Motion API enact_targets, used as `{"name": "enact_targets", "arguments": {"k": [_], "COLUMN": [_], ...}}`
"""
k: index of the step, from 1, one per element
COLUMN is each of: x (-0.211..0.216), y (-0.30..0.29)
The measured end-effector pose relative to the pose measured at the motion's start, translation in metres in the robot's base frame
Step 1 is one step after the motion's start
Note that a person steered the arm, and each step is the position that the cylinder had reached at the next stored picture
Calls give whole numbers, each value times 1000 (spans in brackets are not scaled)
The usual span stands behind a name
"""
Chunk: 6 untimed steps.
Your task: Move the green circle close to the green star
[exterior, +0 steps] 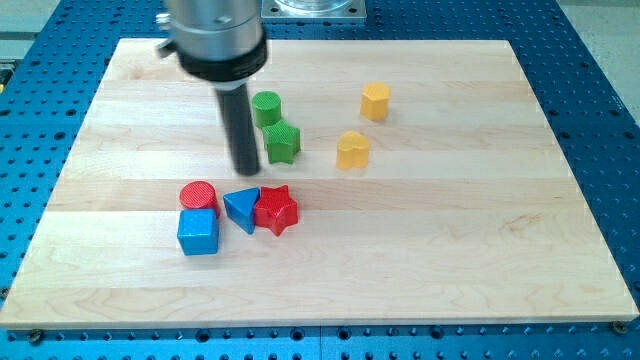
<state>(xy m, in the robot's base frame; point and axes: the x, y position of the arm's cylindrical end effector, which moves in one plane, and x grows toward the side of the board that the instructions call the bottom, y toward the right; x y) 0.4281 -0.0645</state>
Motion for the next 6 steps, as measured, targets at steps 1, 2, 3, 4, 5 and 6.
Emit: {"name": "enact_targets", "arguments": {"k": [1,2,3,4,5,6], "x": [-37,-51,-39,-47,-64,-57], "y": [69,97,1,-53,27,34]}}
